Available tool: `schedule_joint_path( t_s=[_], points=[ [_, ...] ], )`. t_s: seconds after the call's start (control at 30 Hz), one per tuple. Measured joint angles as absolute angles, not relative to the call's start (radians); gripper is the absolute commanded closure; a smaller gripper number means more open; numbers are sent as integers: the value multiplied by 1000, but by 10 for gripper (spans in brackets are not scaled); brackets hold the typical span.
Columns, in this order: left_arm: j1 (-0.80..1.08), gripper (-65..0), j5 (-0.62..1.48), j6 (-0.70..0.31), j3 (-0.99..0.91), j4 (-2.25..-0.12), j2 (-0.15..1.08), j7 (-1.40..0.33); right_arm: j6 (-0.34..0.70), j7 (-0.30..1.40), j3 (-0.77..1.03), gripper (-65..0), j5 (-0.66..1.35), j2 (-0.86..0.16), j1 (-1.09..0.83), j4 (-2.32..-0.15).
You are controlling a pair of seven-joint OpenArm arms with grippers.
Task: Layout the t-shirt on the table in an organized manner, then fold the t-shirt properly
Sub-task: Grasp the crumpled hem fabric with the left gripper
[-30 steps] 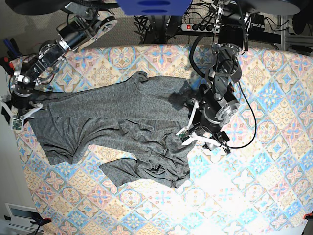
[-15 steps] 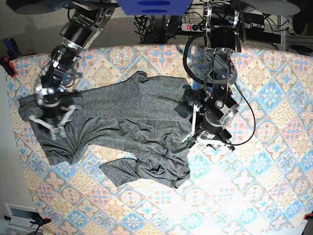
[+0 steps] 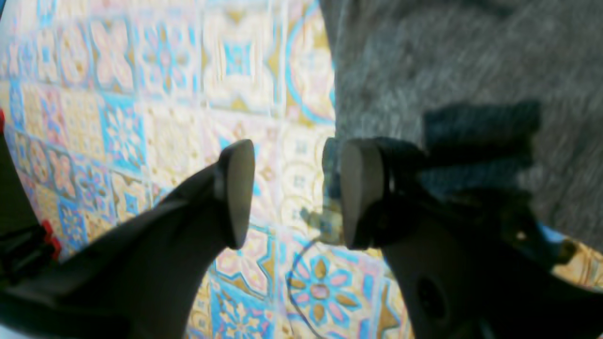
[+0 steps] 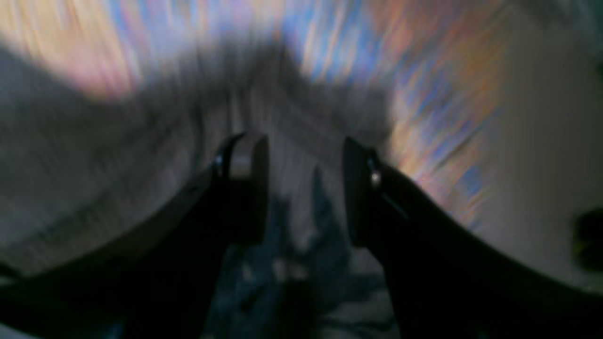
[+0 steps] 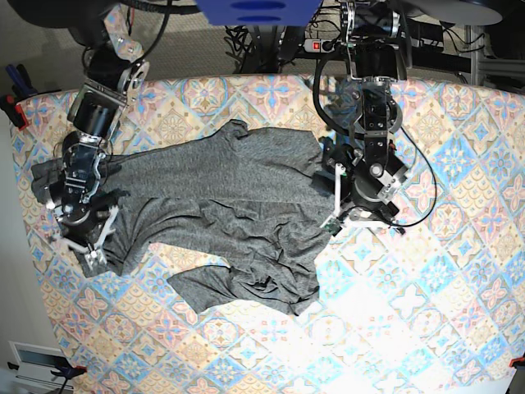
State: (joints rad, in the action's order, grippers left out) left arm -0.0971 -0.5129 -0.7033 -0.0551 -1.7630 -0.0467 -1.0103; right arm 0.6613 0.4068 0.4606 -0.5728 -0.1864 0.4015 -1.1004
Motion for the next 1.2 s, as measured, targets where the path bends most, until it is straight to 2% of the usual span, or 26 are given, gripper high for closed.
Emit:
schedule_joint_path(
  t_s=[0.07,0.2,0.43,0.6,0.87,1.07,1.2],
  points=[
    [-99,-290,-504,-704,-51,-1763,-64,-1005,666,387,460,-243,-571,-180,448,-1042],
    [-108,-290,-502,-703,-49,-1747,-67,-999,666,216,450,-243,-542,-170,518,-1018],
    [-211,-290,-570,-704,-53,-1523,-88,-1003,669,232,456,-243,-569,-183,480,-927],
    [-259,-290,-569,-704,-50,-1507,-157,-996,662,172,455,-243,-553,-197,500,-913],
    [-378,-290,-578,-704,-55,-1494,-150,-935,662,168,455,-243,-561,-197,493,-910],
    [-552,-290,-571,-704,-59,-1134,-153,-722,659,175,534,-243,-567,-198,488,-916],
    [-579,-292,-579,-709,-190,-1034,-160,-654,659,162,539,-243,-564,-197,451,-925]
  ],
)
